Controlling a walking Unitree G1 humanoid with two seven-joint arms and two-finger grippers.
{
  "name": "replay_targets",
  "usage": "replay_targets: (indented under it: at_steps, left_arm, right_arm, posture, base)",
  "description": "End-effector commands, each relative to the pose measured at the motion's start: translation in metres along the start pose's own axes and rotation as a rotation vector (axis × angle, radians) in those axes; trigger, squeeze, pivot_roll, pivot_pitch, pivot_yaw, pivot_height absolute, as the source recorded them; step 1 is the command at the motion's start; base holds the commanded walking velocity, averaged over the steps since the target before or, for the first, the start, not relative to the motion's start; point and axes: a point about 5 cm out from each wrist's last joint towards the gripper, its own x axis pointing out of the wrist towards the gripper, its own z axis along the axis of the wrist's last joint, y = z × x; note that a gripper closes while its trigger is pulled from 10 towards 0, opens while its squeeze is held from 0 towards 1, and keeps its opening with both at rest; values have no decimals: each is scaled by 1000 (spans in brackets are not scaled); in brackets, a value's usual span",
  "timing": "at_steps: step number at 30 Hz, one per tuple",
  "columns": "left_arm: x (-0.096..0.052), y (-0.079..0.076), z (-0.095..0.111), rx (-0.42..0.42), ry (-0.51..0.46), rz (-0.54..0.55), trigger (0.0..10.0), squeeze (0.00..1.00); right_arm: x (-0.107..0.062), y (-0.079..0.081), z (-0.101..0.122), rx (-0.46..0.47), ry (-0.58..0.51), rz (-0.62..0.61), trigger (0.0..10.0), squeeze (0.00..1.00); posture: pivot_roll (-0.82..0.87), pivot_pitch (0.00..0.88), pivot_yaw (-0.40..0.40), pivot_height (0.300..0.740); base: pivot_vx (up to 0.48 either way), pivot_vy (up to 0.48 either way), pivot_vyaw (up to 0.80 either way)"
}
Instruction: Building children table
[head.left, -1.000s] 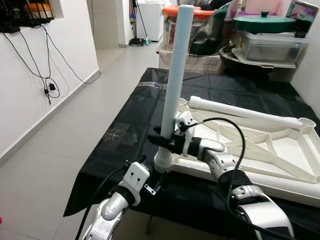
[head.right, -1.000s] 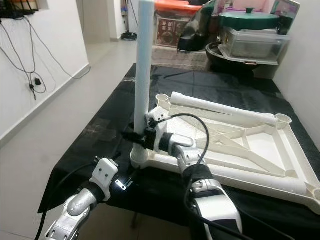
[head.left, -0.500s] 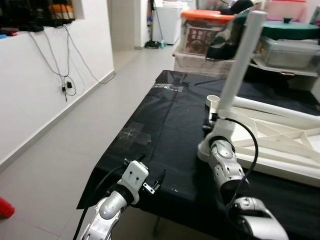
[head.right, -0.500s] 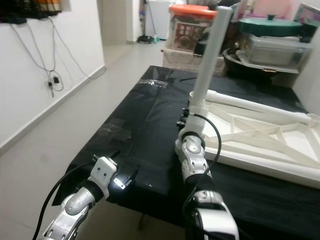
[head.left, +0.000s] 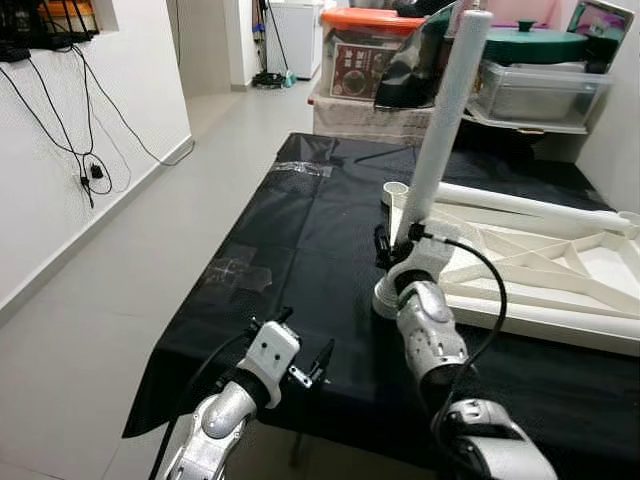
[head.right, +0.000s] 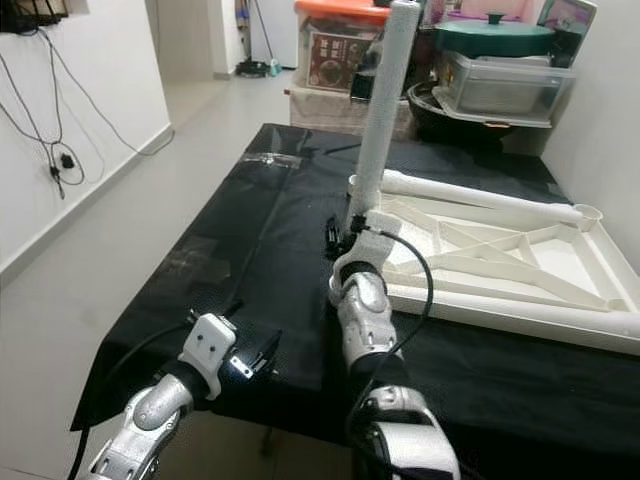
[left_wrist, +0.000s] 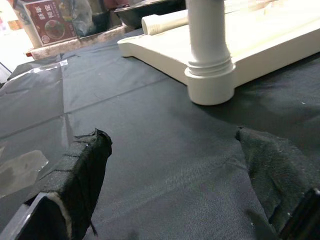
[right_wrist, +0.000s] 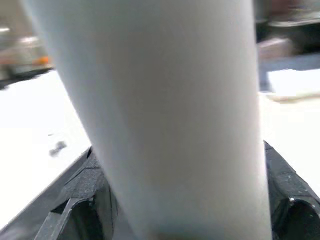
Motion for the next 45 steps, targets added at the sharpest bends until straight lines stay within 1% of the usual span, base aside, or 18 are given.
replay_targets:
  at_steps: [1, 2, 5, 7, 11, 13, 15, 17, 25, 27, 28, 30, 33, 35, 38, 43, 44, 45]
  left_arm:
    - [0, -1, 0, -7, 6, -5, 10000, 0]
    - [0, -1, 0, -7, 6, -6, 10000, 0]
    - [0, -1, 0, -7, 7, -6, 10000, 0]
    - [0, -1, 0, -7, 7, -5, 10000, 0]
    - [0, -1, 0, -6, 7, -5, 10000, 0]
    - [1, -1, 0, -6, 8, -5, 10000, 0]
    - [1, -1, 0, -7, 9, -5, 10000, 0]
    - [1, -1, 0, -7, 8, -5, 10000, 0]
    - [1, -2, 0, -7, 8, -4, 10000, 0]
    - [1, -2, 0, -10, 8, -4, 10000, 0]
    - [1, -2, 0, -10, 8, -4, 10000, 0]
    - [1, -2, -1, -11, 9, -5, 10000, 0]
    - [1, -2, -1, -12, 9, -5, 10000, 0]
    - [1, -2, -1, -12, 9, -6, 10000, 0]
    - [2, -2, -1, -10, 10, -7, 10000, 0]
    - [2, -2, -1, -10, 10, -7, 10000, 0]
    - [2, -2, -1, -9, 11, -8, 10000, 0]
    - [2, -3, -1, -10, 11, -7, 10000, 0]
  right_arm:
    - [3, 13, -5, 13, 83, 207, 10000, 0]
    - [0, 16, -6, 5, 130, 350, 10000, 0]
    - [-4, 18, -8, 5, 176, 471, 10000, 0]
    - [-18, 22, -15, -83, 292, 752, 10000, 0]
    - [-23, 24, -18, -109, 333, 843, 10000, 0]
    - [-27, 33, -13, -54, 339, 993, 10000, 0]
    - [-26, 38, -10, -35, 320, 1022, 9961, 0]
    - [-15, 44, -11, -70, 260, 921, 0, 0]
    - [3, 33, -11, -102, 192, 511, 0, 0]
    - [6, 11, -9, -124, 163, 175, 0, 0]
    - [6, 11, -9, -124, 163, 175, 0, 0]
    - [1, -14, -8, -145, 142, -142, 0, 0]
    - [-2, -20, -8, -148, 134, -228, 0, 0]
    - [-16, -31, -7, -166, 73, -451, 0, 0]
    - [-23, -32, -8, -161, 37, -559, 0, 0]
    - [-23, -27, -10, -167, 39, -559, 0, 0]
    - [-21, -21, -16, -160, 56, -527, 9961, 0]
    - [-19, -13, -20, -144, 64, -491, 10000, 0]
  posture:
    - [109, 0, -58, 740]
    - [109, 0, -58, 740]
    - [109, 0, -58, 740]
    - [114, 0, -60, 740]
    - [114, 0, -60, 740]
    - [116, 0, -62, 740]
    - [117, 0, -64, 740]
    - [121, 0, -68, 740]
    - [118, 0, -68, 740]
    - [114, 0, -71, 740]
    - [114, 0, -71, 740]
    - [108, 0, -67, 740]
    - [108, 0, -67, 740]
    - [109, 0, -68, 740]
    - [109, 0, -68, 740]
    - [109, 0, -68, 740]
    - [109, 0, -68, 740]
    - [110, 0, -70, 740]
  base:
    - [0, 0, 0]
    - [0, 0, 0]
    - [0, 0, 0]
    - [0, 0, 0]
    - [0, 0, 0]
    - [0, 0, 0]
    - [0, 0, 0]
    - [0, 0, 0]
    - [0, 0, 0]
    - [0, 0, 0]
    - [0, 0, 0]
    - [0, 0, 0]
    - [0, 0, 0]
    - [0, 0, 0]
    - [0, 0, 0]
    - [0, 0, 0]
    - [0, 0, 0]
    - [0, 0, 0]
